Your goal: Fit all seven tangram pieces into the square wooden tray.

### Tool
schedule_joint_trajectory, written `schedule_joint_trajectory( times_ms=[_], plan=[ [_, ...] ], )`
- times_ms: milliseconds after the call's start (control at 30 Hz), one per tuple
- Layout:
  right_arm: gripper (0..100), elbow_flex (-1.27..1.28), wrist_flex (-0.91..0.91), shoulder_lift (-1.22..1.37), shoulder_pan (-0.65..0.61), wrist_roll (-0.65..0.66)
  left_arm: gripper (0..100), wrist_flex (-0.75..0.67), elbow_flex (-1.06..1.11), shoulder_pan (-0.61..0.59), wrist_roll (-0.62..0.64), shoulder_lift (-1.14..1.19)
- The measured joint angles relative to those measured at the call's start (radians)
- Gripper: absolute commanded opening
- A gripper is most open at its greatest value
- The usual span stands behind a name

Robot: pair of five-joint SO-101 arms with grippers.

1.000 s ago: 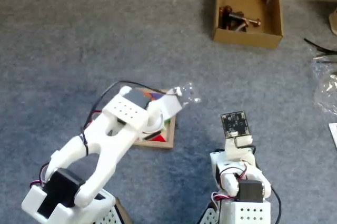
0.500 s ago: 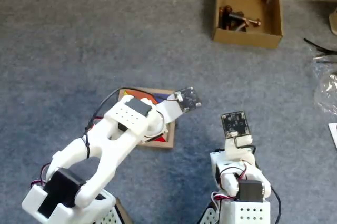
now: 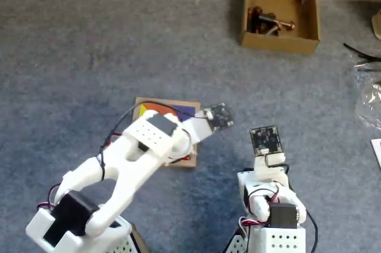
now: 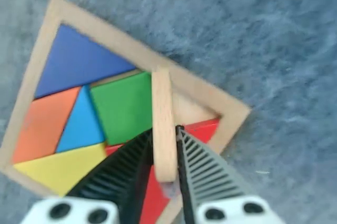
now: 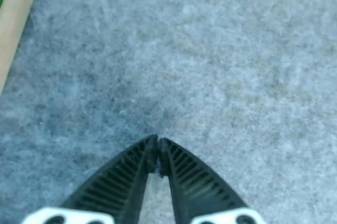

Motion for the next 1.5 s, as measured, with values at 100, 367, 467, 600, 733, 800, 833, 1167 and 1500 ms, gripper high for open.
schedule_joint_trajectory(
  times_ms=[100,367,467,600,733,800,833,1167,1500],
  plan=[
    [0.5,0.000,0.000,0.000,0.000,0.000,0,0.000,0.000,0.025,0.014,0.000],
    [0.5,0.000,0.000,0.000,0.000,0.000,0,-0.094,0.025,0.023,0.020,0.000],
    [0.5,0.000,0.000,0.000,0.000,0.000,0,-0.132,0.040,0.014,0.020,0.000],
    [0.5,0.000,0.000,0.000,0.000,0.000,0,-0.144,0.041,-0.035,0.020,0.002],
    [0.5,0.000,0.000,0.000,0.000,0.000,0,-0.144,0.041,-0.038,0.021,0.002],
    [0.5,0.000,0.000,0.000,0.000,0.000,0,-0.144,0.041,-0.043,0.021,0.002],
    [0.5,0.000,0.000,0.000,0.000,0.000,0,-0.144,0.041,-0.043,0.021,0.002],
    [0.5,0.000,0.000,0.000,0.000,0.000,1,-0.144,0.041,-0.080,0.021,0.002],
    [0.5,0.000,0.000,0.000,0.000,0.000,1,-0.233,0.107,-0.143,0.020,0.000]
  ],
)
